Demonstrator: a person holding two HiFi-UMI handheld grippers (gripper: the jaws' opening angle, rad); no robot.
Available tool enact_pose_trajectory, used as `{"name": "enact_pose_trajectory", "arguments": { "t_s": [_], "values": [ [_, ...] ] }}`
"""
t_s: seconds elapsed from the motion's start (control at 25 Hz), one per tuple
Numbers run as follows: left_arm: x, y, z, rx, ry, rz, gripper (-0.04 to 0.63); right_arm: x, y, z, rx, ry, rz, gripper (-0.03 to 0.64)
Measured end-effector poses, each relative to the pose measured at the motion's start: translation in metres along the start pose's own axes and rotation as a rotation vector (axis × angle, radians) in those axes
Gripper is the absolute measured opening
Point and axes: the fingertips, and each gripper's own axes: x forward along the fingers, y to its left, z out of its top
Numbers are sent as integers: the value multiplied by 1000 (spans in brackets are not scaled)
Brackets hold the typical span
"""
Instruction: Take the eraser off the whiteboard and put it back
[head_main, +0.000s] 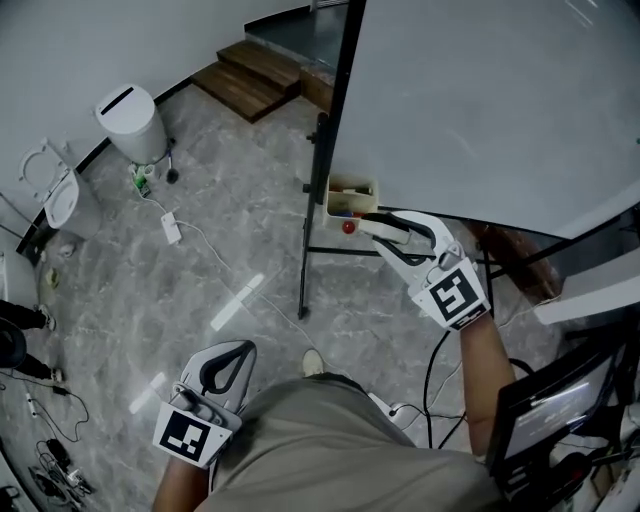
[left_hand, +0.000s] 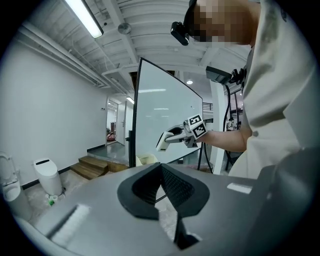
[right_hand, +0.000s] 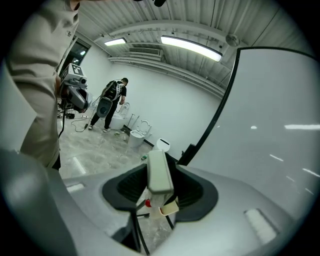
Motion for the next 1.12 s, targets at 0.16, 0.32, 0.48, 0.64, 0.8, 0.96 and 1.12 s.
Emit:
{"name": "enact_pose_trajectory", "arguments": {
  "t_s": [0.16, 0.32, 0.48, 0.64, 0.8, 0.96, 1.12],
  "values": [
    [12, 6, 3, -9, 12, 35, 6, 21, -16, -18, 4, 9, 36, 166],
    [24, 11, 5, -7, 18, 57, 6, 44, -24, -43, 6, 23, 78, 166],
    [33, 15, 5, -15, 34, 79, 6, 63, -28, -66, 10, 44, 121, 166],
    [43, 22, 2, -28, 54, 97, 6, 81, -28, -85, 9, 64, 157, 166],
    [49, 26, 3, -38, 61, 105, 6, 93, -25, -102, 5, 91, 196, 166],
    [54, 31, 1, -45, 75, 109, 6, 104, -22, -114, 9, 107, 227, 166],
    [61, 37, -2, -44, 80, 113, 6, 115, -18, -128, 12, 121, 250, 166]
  ]
}}
